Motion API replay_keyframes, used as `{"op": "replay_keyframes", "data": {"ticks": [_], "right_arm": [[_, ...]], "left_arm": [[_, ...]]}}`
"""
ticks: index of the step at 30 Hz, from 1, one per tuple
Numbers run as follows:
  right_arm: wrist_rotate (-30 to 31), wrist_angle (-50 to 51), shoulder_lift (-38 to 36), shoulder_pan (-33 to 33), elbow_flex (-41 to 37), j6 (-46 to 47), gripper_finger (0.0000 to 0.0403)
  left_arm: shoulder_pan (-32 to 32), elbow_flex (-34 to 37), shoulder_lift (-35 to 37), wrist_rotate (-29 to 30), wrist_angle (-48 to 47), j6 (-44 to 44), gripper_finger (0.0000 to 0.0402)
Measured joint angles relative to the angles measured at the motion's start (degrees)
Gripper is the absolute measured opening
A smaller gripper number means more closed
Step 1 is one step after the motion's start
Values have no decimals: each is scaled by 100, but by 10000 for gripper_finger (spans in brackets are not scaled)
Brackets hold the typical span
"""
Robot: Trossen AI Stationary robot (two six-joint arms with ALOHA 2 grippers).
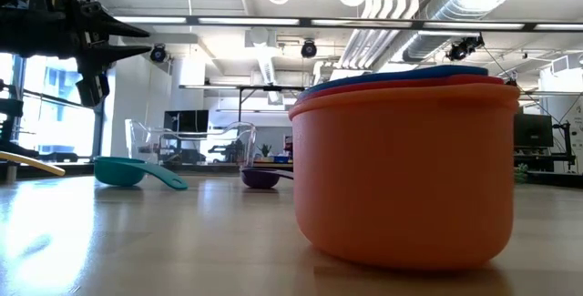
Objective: Nest measuring cups in basket
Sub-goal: Stack the yellow measuring cup on the blue measuring cup
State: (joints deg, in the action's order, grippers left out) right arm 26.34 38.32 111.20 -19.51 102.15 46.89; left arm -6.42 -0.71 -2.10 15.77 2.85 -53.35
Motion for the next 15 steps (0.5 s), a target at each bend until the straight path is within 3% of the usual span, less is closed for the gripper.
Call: {"op": "replay_keyframes", "data": {"ticks": [15], "right_arm": [[23, 1, 0, -13, -2, 425, 99]], "left_arm": [[0, 0, 1, -196, 53, -52, 71]]}}
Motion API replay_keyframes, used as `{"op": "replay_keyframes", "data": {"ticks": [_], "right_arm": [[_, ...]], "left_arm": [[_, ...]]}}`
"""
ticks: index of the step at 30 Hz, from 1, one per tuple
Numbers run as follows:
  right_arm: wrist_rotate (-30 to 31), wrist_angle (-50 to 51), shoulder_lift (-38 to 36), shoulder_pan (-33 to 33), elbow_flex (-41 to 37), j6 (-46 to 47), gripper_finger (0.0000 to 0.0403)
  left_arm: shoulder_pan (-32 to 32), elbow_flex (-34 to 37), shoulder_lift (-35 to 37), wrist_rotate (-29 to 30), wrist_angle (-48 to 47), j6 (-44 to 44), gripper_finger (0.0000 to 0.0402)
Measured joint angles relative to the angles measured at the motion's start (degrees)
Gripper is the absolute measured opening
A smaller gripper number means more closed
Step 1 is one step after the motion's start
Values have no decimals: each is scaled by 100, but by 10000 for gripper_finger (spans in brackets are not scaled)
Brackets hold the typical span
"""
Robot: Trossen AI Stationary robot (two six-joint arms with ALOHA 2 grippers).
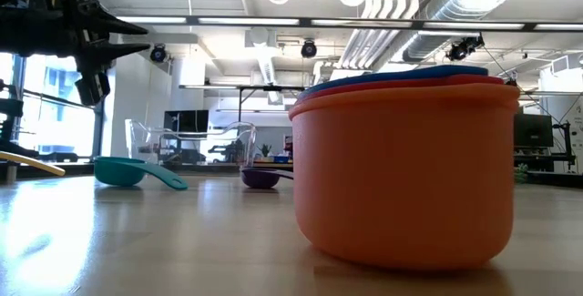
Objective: Nest measuring cups in basket
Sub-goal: Stack the yellow measuring cup on the blue measuring cup
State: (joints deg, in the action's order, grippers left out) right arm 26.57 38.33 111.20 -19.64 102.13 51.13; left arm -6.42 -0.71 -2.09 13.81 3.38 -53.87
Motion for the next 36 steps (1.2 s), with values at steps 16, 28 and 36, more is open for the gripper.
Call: {"op": "replay_keyframes", "data": {"ticks": [16, 28, 36], "right_arm": [[208, 237, 0, 0, -2, -13, 99], [216, 911, 0, 0, -7, 467, 99], [227, 1484, 0, 0, -7, 1008, 99]], "left_arm": [[-2, -1571, -219, -751, -750, 862, 71], [0, -3261, -1423, -1439, -3531, 705, 71], [-54, -3362, -2129, -2364, -3669, 348, 71]]}}
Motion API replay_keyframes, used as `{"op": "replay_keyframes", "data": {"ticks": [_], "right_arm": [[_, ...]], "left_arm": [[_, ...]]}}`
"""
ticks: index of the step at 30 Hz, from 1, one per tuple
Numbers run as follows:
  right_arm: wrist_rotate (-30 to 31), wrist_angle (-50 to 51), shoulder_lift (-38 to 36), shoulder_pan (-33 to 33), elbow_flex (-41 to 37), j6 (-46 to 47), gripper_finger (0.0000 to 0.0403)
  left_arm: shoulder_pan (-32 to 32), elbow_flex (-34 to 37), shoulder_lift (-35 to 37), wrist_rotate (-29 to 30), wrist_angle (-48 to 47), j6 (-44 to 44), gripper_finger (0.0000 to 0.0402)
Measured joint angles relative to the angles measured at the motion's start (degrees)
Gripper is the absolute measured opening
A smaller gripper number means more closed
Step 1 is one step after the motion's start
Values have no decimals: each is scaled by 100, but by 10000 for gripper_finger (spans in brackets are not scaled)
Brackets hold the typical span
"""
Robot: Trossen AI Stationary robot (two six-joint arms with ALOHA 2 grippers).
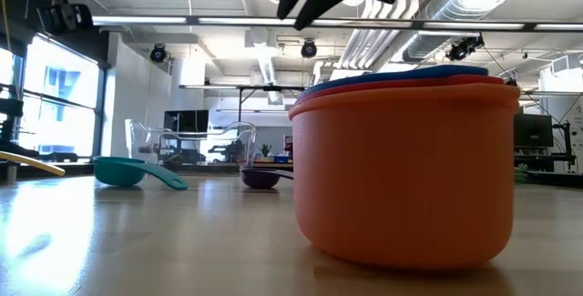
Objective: Nest measuring cups in basket
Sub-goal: Stack the yellow measuring cup on the blue measuring cup
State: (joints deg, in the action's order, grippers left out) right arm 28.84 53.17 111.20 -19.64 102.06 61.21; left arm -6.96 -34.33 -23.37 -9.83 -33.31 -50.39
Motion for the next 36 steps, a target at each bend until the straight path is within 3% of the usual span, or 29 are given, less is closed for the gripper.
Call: {"op": "replay_keyframes", "data": {"ticks": [7, 20, 29, 36], "right_arm": [[56, 350, -12, 55, 0, 194, 98], [0, 463, -352, 166, 0, 132, 98], [601, 679, -1229, 244, 3, -823, 98], [604, 906, -1755, 392, 4, -1624, 98]], "left_arm": [[-380, 0, -490, -168, 8, -182, 71], [-805, 0, -1218, 145, 61, -370, 71], [-973, 2, -1516, 781, 70, -790, 71], [-981, 4, -1673, 905, 91, -1290, 71]]}}
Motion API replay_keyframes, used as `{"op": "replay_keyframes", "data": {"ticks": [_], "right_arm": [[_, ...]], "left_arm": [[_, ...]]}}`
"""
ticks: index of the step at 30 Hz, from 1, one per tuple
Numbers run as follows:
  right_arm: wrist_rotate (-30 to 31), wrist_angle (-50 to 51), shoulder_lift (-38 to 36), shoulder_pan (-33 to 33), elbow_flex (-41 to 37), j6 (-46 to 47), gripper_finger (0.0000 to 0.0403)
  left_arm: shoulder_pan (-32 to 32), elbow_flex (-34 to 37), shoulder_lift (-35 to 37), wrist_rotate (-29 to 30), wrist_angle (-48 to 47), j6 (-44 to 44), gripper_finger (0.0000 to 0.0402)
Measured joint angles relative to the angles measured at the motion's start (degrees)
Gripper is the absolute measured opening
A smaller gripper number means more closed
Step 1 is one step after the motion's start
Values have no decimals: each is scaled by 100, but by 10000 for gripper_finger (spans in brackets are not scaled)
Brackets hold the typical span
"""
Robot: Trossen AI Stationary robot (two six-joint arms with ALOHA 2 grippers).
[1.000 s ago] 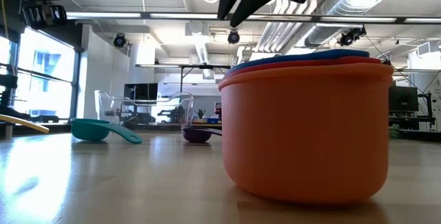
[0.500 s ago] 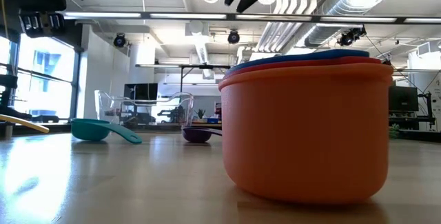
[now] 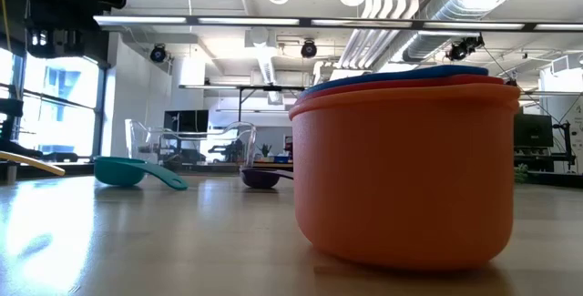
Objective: Nest measuring cups in basket
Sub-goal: Stack the yellow measuring cup on the blue measuring cup
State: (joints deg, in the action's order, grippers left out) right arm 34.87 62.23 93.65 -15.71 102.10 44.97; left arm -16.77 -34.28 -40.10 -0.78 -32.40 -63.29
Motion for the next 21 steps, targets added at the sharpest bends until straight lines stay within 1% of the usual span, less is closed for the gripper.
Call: {"op": "replay_keyframes", "data": {"ticks": [3, 6, 13, 17, 21], "right_arm": [[-2, 276, -153, 62, 0, -151, 98], [5, 647, -254, 131, 0, -196, 98], [91, 1438, -297, 298, 0, -196, 98], [92, 1518, -297, 363, 0, -178, 98], [93, 1530, -295, 425, 2, -501, 98]], "left_arm": [[-104, 0, -78, 2, 155, -297, 71], [-268, -4, -207, 2, 544, -594, 71], [-832, -3, -507, -2, 1170, -1461, 71], [-1189, -2, -646, -6, 1287, -1899, 71], [-1448, -1, -725, -6, 1260, -2066, 71]]}}
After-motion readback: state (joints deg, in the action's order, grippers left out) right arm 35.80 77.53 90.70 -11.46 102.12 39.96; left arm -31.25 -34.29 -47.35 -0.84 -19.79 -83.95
